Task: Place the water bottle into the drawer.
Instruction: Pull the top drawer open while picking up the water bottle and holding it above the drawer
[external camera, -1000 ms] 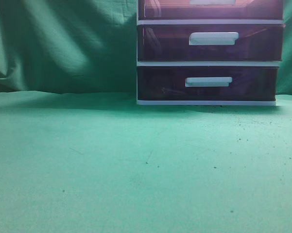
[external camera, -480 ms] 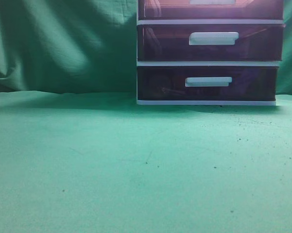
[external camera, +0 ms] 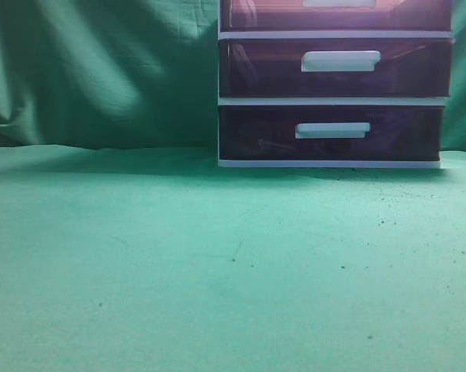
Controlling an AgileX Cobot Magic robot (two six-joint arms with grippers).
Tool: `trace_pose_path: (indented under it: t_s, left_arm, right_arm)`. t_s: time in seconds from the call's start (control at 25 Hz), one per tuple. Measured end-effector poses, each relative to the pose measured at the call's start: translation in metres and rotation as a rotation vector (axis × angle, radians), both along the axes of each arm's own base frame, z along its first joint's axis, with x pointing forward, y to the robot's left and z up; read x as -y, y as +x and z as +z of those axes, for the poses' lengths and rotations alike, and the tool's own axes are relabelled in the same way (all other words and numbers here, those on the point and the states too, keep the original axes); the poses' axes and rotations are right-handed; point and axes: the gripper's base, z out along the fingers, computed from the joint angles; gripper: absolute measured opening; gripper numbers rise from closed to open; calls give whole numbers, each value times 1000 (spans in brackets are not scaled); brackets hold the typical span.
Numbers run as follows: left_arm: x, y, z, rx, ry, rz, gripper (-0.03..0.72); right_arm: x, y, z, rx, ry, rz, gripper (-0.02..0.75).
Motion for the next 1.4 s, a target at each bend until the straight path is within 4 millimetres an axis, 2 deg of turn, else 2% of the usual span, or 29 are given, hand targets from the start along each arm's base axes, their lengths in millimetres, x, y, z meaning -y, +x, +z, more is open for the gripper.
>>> trace_pose_path:
  t_s: [0.16,0.32,0.44,0.6,0.88,0.96,1.04,1.12,1.16,1.24,1.4]
  left_arm:
    - [0,-2,10,98,-125,-31,61]
    - [0,-5,36,20,-130,-30,61]
    - [-1,3,55,-80,-135,-13,61]
    - [-2,25,58,-253,-142,6,61]
    - [-5,63,37,-613,-67,36,61]
    - [-5,78,38,-692,-61,38,169]
    - [-6,92,40,-749,-60,40,325]
    - [-5,109,43,-805,-88,40,529]
    - [-5,116,43,-833,-102,38,587]
    - [-5,133,41,-890,-115,38,654]
    - [-5,162,33,-978,-120,39,641]
  right_arm:
    - [0,0,0,0,0,0,50]
    - [0,0,0,0,0,0,50]
    - [0,0,0,0,0,0,50]
    - [0,0,0,0,0,0,50]
    - [0,0,0,0,0,0,50]
    - [0,0,0,0,0,0,50]
    - [0,0,0,0,0,0,50]
    - [0,0,0,0,0,0,50]
    - [0,0,0,0,0,0,50]
    - [0,0,0,0,0,0,50]
    - [0,0,0,0,0,0,50]
